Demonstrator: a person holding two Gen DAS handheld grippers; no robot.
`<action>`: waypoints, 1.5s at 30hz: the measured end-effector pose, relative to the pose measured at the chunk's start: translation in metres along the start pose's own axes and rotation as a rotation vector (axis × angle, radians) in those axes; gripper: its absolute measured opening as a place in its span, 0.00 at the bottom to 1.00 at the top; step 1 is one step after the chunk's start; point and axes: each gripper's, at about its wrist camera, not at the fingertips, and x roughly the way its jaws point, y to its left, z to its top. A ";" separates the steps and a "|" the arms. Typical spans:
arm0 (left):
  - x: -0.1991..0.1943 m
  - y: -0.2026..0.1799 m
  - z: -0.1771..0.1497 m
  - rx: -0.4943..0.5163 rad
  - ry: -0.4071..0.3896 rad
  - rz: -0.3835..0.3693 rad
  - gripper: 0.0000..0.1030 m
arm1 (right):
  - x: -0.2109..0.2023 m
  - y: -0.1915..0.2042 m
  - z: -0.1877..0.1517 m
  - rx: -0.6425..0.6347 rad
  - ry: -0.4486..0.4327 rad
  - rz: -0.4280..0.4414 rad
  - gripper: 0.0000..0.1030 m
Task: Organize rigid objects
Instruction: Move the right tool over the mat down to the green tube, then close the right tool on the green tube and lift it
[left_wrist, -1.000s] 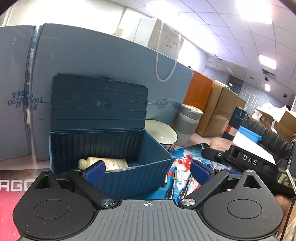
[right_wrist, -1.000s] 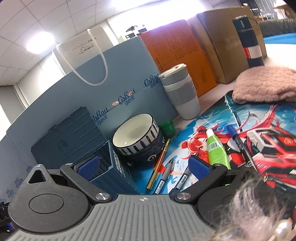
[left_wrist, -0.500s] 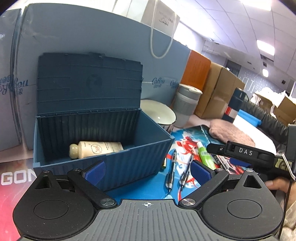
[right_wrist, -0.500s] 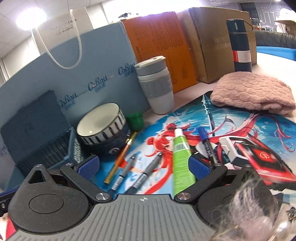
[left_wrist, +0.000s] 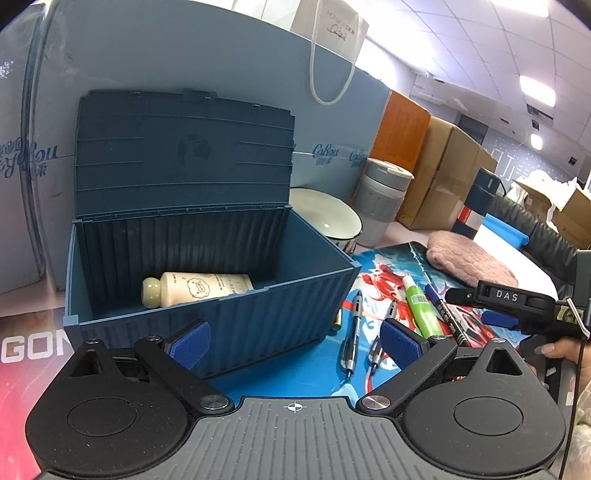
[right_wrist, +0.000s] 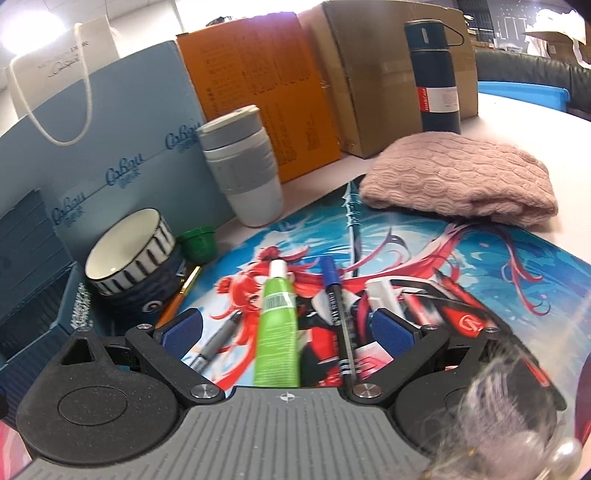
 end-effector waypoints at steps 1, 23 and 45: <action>0.000 0.000 0.000 0.000 0.000 0.002 0.97 | 0.002 -0.001 0.001 -0.006 0.008 -0.006 0.90; -0.016 0.002 0.005 -0.002 -0.050 -0.005 0.97 | 0.089 0.032 0.026 -0.041 0.125 -0.103 0.46; -0.050 0.033 0.019 -0.106 -0.186 0.055 0.97 | -0.050 0.045 0.019 -0.058 -0.188 0.094 0.23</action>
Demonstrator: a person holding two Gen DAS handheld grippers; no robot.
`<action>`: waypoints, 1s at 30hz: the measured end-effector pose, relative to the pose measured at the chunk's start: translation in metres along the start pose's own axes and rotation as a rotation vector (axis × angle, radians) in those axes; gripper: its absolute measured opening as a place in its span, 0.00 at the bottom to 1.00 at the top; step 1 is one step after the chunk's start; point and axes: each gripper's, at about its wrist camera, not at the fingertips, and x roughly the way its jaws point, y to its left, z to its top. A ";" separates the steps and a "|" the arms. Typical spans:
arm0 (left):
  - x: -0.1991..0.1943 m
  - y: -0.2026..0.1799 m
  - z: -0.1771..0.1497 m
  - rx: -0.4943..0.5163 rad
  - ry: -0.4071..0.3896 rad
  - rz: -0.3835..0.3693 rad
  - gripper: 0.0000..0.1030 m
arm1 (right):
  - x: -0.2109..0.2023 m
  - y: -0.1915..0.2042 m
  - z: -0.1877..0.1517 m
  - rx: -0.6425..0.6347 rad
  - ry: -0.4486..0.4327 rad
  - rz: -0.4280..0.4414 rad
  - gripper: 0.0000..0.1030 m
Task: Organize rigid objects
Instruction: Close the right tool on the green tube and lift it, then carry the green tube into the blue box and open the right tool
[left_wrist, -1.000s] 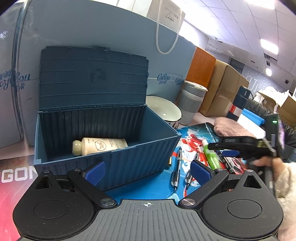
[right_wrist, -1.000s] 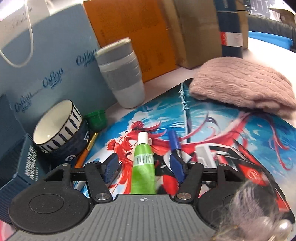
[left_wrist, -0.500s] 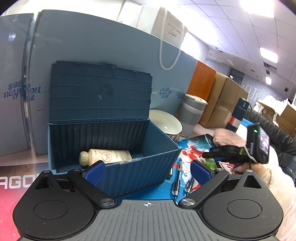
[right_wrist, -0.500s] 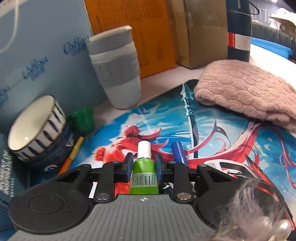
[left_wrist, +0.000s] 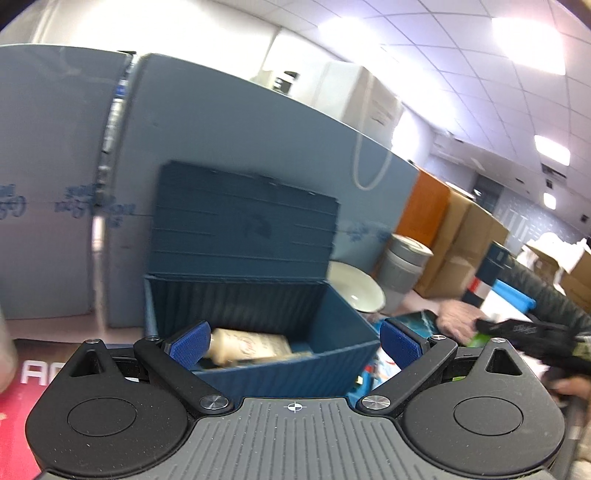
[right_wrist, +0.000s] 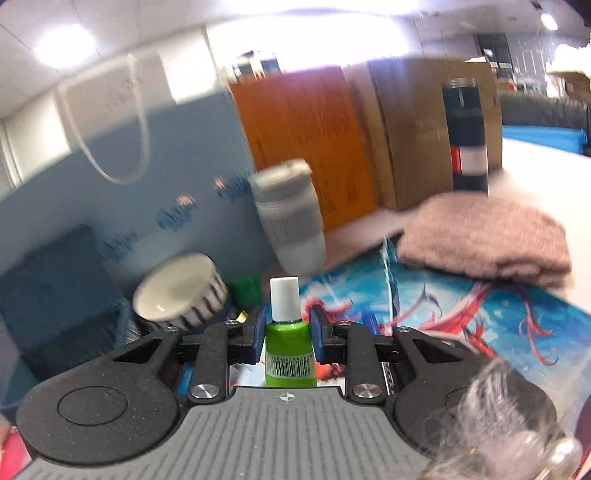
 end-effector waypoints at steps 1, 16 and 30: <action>-0.001 0.003 0.001 -0.008 -0.005 0.013 0.97 | -0.007 0.005 0.003 -0.005 -0.027 0.008 0.23; -0.016 0.063 0.014 -0.147 -0.054 0.176 0.97 | -0.037 0.095 0.047 -0.026 -0.209 0.253 0.22; -0.010 0.075 0.011 -0.149 -0.019 0.207 0.97 | 0.021 0.184 0.001 -0.002 -0.018 0.461 0.22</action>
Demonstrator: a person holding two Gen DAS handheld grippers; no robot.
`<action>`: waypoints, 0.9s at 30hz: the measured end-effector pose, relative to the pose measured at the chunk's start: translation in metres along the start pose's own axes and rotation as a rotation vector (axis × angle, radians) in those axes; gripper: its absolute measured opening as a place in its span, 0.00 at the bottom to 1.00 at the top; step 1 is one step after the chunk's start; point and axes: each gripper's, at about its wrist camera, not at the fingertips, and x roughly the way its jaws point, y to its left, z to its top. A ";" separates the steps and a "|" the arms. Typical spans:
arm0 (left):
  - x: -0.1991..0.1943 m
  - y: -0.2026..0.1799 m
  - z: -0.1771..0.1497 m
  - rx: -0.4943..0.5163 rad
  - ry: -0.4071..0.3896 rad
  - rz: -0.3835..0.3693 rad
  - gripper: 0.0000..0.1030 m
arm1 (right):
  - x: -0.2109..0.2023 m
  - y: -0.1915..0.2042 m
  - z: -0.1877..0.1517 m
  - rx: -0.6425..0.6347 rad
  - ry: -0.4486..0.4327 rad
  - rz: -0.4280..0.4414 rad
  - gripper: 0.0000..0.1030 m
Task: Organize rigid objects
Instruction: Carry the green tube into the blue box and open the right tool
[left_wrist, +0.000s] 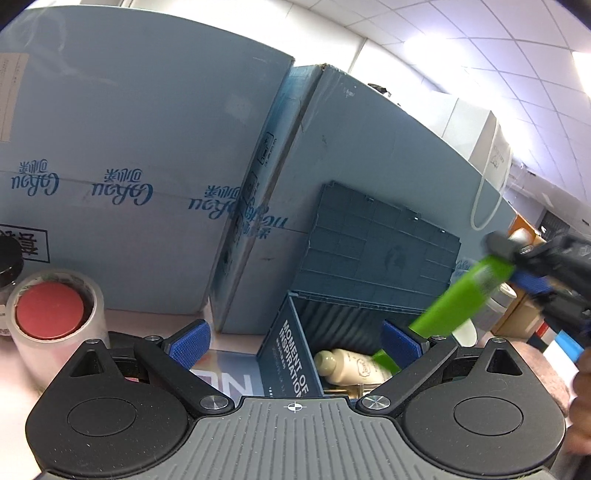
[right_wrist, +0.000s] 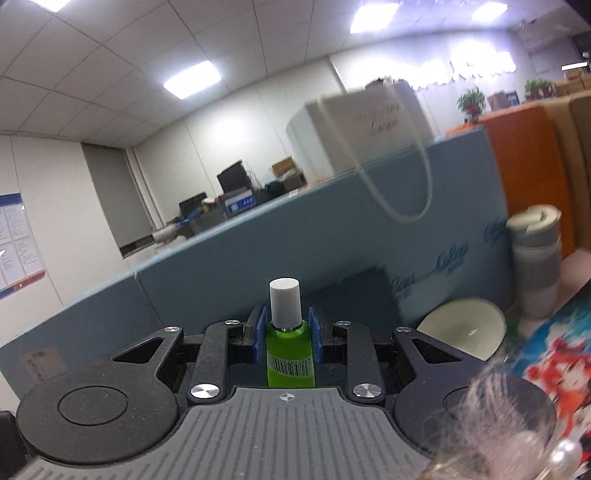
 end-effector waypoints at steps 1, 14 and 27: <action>0.000 0.000 0.000 -0.001 -0.001 0.001 0.97 | 0.007 0.001 -0.004 0.003 0.019 0.003 0.22; 0.001 0.002 -0.002 0.001 0.006 -0.002 0.97 | 0.031 -0.024 -0.041 0.078 0.164 0.003 0.22; 0.002 0.002 -0.002 0.008 0.014 -0.015 0.97 | 0.043 -0.029 -0.053 -0.111 0.208 -0.172 0.33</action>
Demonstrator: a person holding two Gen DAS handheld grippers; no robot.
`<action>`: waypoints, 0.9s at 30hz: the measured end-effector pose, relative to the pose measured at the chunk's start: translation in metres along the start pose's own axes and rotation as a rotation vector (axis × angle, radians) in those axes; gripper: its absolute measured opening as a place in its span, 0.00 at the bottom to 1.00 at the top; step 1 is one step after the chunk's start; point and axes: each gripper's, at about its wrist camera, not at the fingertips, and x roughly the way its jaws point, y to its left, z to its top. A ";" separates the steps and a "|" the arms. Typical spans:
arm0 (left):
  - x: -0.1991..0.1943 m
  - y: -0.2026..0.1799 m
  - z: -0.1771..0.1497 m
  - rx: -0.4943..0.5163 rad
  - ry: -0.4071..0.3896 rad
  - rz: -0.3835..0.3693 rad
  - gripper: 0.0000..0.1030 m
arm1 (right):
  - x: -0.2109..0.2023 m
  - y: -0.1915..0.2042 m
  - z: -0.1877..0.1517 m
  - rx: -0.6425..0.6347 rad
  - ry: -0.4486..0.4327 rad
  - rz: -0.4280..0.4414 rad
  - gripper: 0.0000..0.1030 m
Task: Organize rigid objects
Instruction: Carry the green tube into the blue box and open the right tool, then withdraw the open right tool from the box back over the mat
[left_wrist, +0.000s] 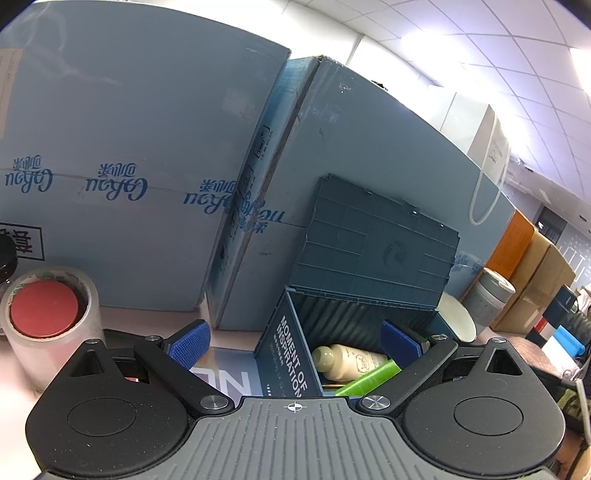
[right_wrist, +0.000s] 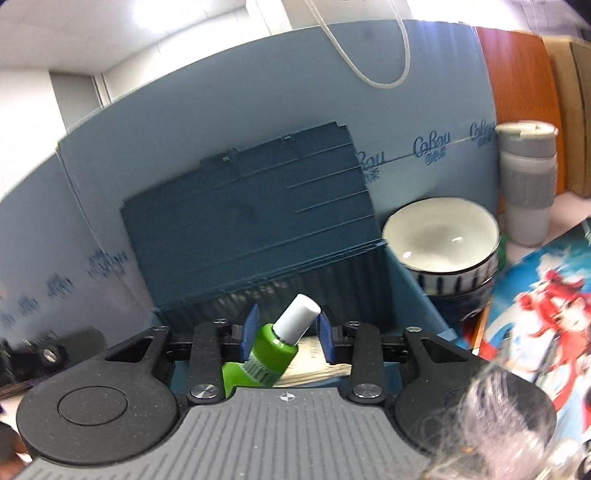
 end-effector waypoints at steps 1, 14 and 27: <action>0.000 -0.001 0.000 0.003 0.000 0.000 0.97 | 0.000 0.000 -0.001 -0.011 0.003 -0.025 0.33; 0.000 -0.007 -0.001 0.025 -0.002 -0.015 0.97 | -0.017 -0.013 -0.003 -0.007 -0.040 -0.057 0.80; -0.004 -0.010 0.000 0.029 -0.017 -0.025 0.97 | -0.043 -0.024 -0.006 0.013 -0.110 -0.105 1.00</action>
